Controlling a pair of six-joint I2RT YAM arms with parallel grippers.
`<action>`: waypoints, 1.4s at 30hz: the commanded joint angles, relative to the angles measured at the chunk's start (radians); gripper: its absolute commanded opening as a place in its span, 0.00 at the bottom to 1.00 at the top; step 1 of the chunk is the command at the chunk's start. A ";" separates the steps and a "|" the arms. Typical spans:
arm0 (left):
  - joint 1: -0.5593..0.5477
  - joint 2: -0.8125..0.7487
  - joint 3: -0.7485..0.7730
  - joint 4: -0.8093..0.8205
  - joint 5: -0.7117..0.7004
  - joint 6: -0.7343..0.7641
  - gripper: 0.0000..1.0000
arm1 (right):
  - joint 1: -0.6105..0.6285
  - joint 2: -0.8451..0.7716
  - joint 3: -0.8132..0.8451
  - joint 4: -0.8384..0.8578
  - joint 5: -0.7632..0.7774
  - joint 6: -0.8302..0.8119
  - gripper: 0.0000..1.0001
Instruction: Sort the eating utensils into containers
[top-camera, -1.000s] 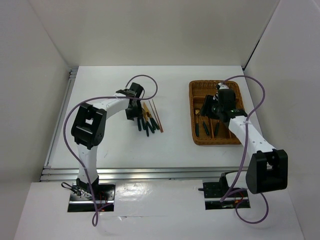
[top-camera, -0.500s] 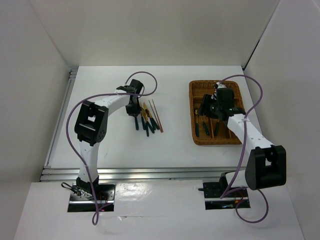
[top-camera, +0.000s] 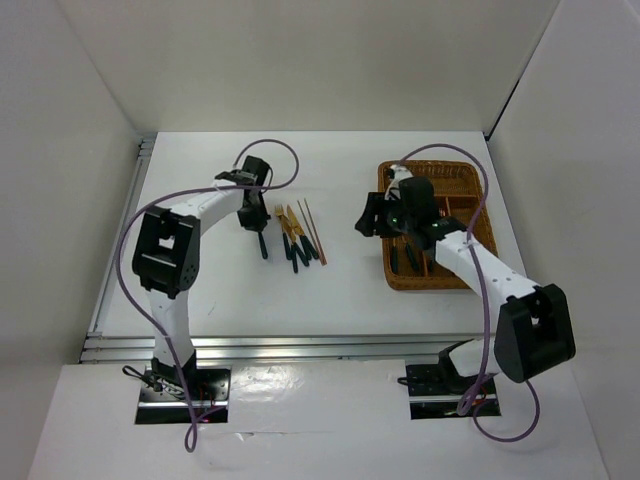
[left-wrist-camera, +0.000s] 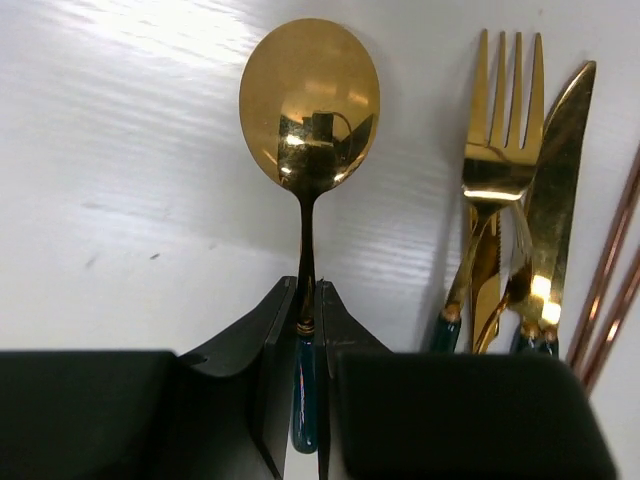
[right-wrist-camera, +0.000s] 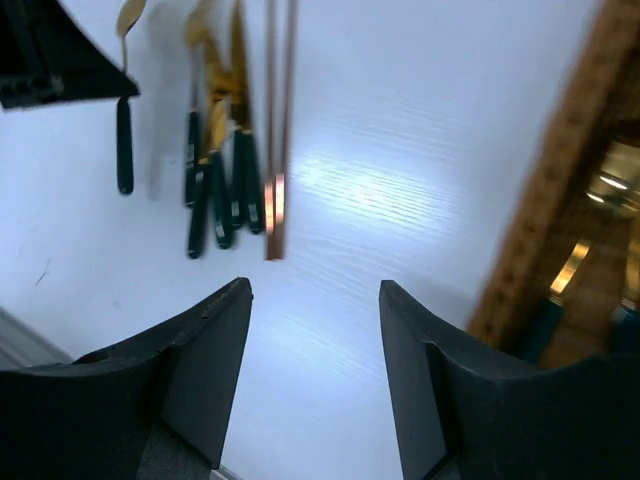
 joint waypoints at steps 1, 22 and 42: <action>0.029 -0.160 -0.012 0.037 0.042 0.008 0.16 | 0.083 0.034 0.042 0.149 -0.041 -0.012 0.62; 0.029 -0.475 -0.230 0.255 0.353 -0.055 0.19 | 0.367 0.314 0.289 0.408 -0.116 -0.003 0.92; 0.029 -0.484 -0.221 0.278 0.434 -0.064 0.19 | 0.433 0.480 0.370 0.411 -0.061 -0.003 0.73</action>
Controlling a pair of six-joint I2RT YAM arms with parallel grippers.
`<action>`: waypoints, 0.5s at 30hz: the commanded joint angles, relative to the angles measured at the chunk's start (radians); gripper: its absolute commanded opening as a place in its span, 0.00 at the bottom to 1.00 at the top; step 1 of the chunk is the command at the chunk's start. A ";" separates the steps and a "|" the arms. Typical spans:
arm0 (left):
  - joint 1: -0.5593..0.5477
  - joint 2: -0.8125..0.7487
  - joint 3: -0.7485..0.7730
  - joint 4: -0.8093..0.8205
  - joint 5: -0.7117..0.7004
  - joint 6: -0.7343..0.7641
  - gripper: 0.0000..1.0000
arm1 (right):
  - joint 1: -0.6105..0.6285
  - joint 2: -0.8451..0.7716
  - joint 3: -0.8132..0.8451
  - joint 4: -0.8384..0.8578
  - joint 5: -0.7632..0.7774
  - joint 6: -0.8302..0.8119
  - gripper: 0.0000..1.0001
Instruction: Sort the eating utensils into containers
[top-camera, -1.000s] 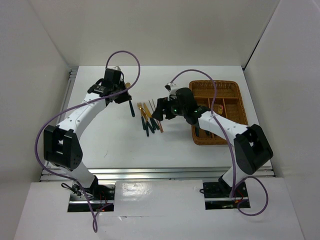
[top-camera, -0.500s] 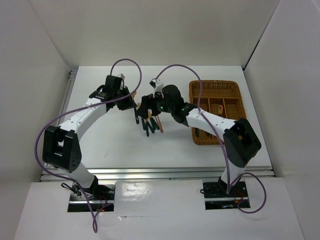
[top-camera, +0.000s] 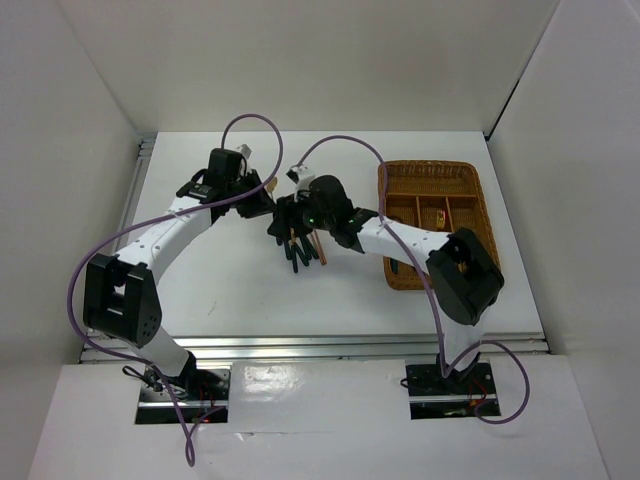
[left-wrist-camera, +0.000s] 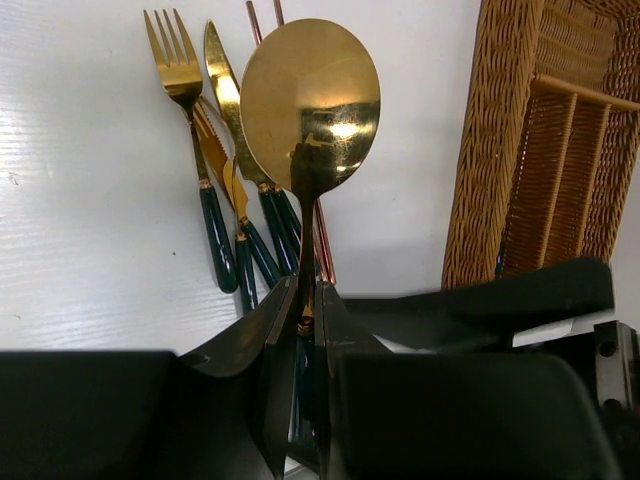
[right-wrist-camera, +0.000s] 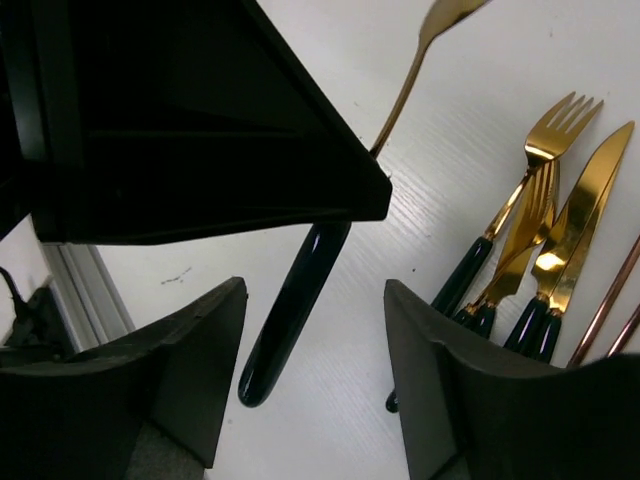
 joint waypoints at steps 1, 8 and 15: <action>-0.004 -0.035 0.018 0.043 0.030 -0.007 0.19 | 0.021 0.017 0.055 0.049 0.025 -0.008 0.63; -0.004 -0.035 0.018 0.043 0.040 -0.007 0.22 | 0.021 0.035 0.088 0.006 0.109 -0.008 0.11; -0.004 -0.035 0.097 -0.061 -0.075 0.017 0.58 | 0.007 -0.031 0.026 -0.052 0.238 0.021 0.02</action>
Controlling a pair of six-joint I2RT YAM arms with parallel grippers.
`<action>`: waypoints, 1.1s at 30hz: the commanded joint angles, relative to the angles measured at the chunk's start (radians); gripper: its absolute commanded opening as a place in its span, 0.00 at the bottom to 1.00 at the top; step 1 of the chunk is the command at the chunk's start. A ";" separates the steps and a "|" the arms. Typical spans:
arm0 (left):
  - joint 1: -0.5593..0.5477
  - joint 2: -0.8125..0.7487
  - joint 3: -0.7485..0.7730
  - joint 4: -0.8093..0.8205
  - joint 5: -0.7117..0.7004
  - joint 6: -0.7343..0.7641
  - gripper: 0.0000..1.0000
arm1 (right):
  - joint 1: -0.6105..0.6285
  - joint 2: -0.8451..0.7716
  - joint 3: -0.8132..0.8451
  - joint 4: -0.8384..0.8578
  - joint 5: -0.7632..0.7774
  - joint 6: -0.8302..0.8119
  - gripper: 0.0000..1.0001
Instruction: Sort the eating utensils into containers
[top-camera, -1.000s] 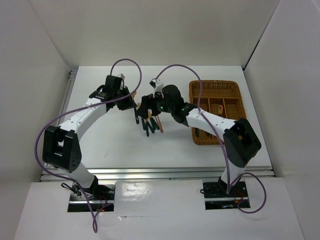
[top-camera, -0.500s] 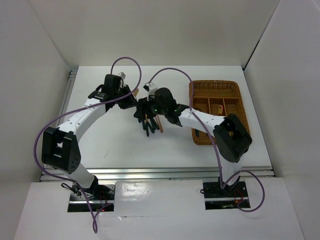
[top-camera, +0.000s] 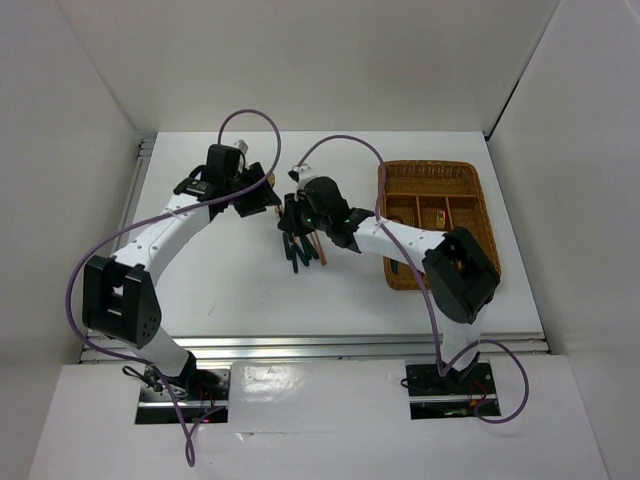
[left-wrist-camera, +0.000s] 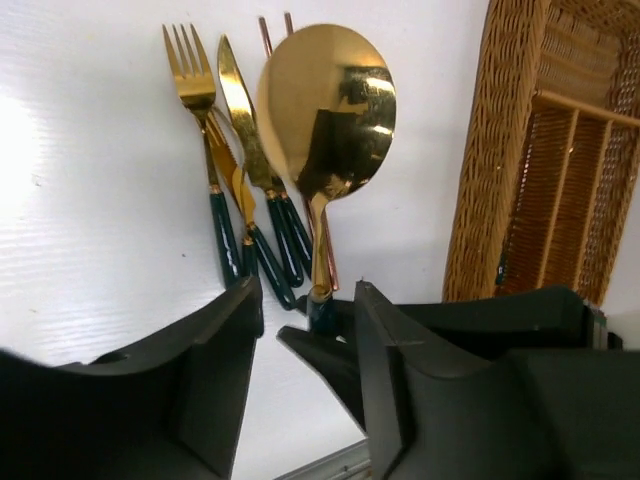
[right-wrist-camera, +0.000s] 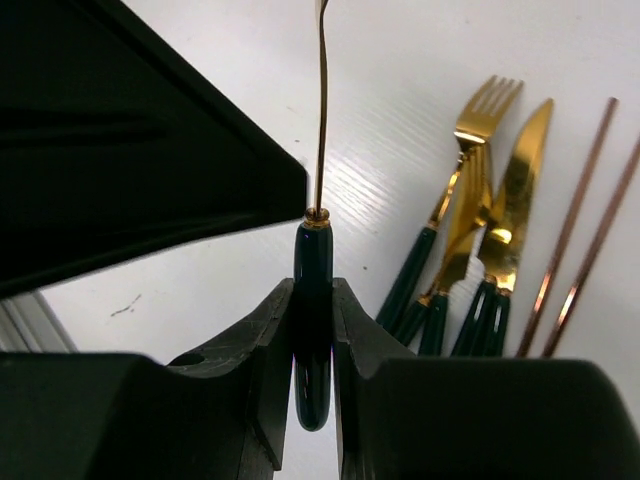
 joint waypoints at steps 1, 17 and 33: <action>0.007 -0.042 0.079 -0.044 -0.077 0.013 0.64 | -0.028 -0.077 -0.023 -0.023 0.102 0.012 0.01; 0.167 -0.099 0.027 -0.050 -0.106 0.096 0.87 | -0.307 -0.461 -0.273 -0.481 0.421 0.067 0.00; 0.185 -0.045 0.015 -0.030 -0.054 0.128 0.88 | -0.330 -0.348 -0.262 -0.689 0.601 0.055 0.04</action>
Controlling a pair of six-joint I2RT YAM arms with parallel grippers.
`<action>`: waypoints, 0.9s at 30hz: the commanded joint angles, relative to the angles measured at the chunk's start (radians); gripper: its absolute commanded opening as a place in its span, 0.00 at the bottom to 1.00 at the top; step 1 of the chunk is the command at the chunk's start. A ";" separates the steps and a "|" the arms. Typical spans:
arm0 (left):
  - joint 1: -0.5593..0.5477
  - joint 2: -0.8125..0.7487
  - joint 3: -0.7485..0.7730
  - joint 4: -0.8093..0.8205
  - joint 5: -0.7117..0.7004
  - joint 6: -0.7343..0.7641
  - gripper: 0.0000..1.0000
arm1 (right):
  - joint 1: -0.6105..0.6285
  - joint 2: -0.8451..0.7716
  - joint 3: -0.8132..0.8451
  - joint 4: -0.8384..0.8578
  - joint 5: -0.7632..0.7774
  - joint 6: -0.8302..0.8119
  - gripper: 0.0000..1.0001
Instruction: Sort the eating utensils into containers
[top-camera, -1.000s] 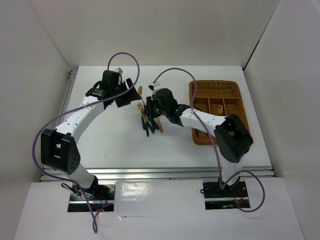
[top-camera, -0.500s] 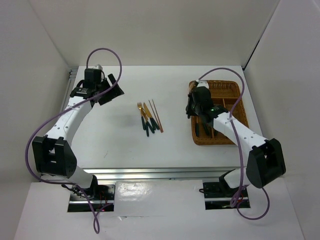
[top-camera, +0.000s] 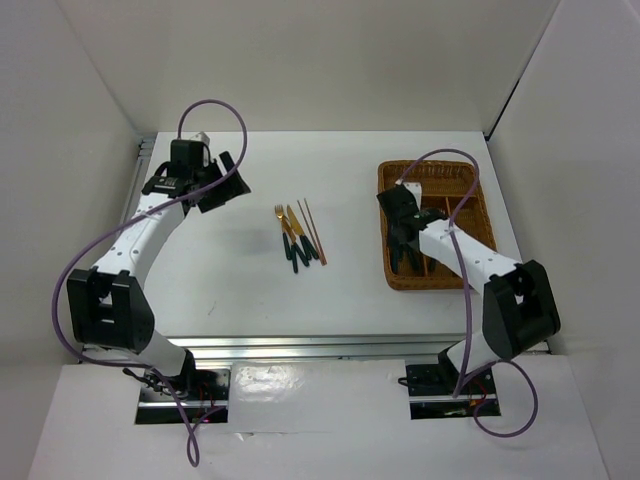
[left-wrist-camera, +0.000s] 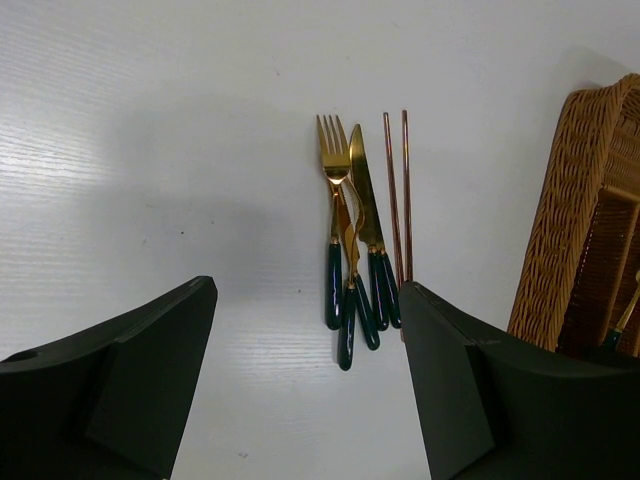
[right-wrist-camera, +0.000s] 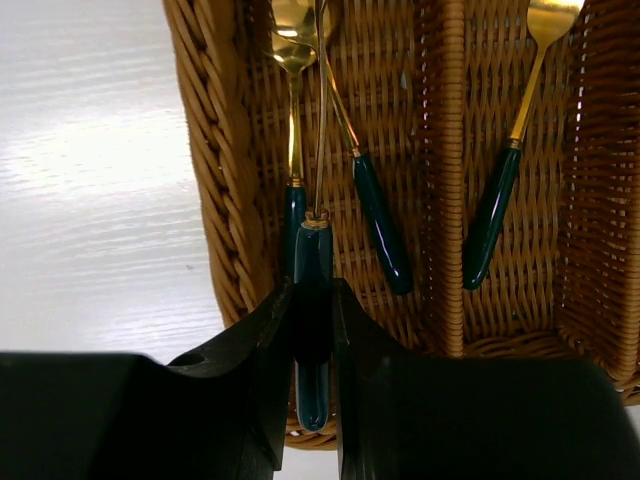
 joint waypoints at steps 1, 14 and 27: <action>0.007 0.015 0.000 0.033 0.026 0.022 0.88 | -0.006 0.016 -0.010 -0.006 0.052 -0.018 0.04; 0.007 0.053 -0.034 0.013 0.057 0.042 0.86 | -0.024 0.010 0.034 0.025 0.000 -0.065 0.57; -0.157 0.213 -0.073 0.066 0.056 -0.009 0.80 | -0.024 -0.231 0.013 0.197 -0.187 -0.117 0.75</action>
